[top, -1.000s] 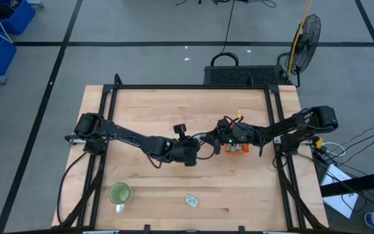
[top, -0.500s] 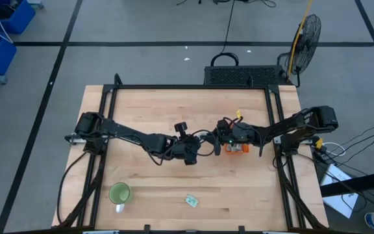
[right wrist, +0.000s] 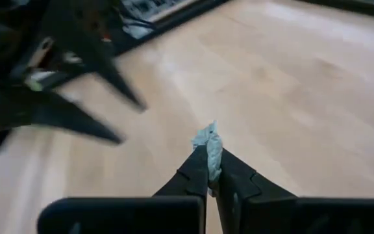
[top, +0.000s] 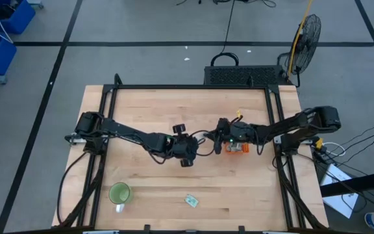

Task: Pick and place Stevia / Truvia into bins
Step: Put the stevia packet into the orange basket

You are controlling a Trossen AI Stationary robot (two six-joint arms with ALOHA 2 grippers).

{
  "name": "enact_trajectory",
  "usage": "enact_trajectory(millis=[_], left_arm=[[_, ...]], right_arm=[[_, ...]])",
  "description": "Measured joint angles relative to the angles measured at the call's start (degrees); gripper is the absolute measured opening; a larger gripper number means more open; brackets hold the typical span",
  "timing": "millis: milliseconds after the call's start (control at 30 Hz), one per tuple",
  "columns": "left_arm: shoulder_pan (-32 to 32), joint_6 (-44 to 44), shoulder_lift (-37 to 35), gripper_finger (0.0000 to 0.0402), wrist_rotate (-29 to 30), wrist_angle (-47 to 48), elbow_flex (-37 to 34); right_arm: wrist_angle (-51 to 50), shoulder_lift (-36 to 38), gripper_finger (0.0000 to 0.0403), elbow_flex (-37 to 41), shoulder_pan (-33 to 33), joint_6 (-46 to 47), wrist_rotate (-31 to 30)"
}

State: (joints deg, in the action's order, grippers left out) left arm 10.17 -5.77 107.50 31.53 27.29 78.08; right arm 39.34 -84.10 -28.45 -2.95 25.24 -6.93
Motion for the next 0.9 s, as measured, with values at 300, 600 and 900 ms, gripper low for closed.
enact_trajectory(millis=[300,600,900], left_arm=[[1.9,-1.5,0.0,0.0154,-25.2,2.2,0.0],[6.4,-6.5,2.2,0.0154,-25.3,-0.6,0.0],[9.3,-8.4,7.0,0.0154,-27.0,-7.5,-0.1]], right_arm=[[-36.6,20.4,0.0002,0.0,3.4,-2.2,-20.8],[-64.4,30.9,0.0005,0.0,5.3,10.5,-23.2],[-63.2,26.1,0.0029,0.0,5.3,11.1,-23.3]])
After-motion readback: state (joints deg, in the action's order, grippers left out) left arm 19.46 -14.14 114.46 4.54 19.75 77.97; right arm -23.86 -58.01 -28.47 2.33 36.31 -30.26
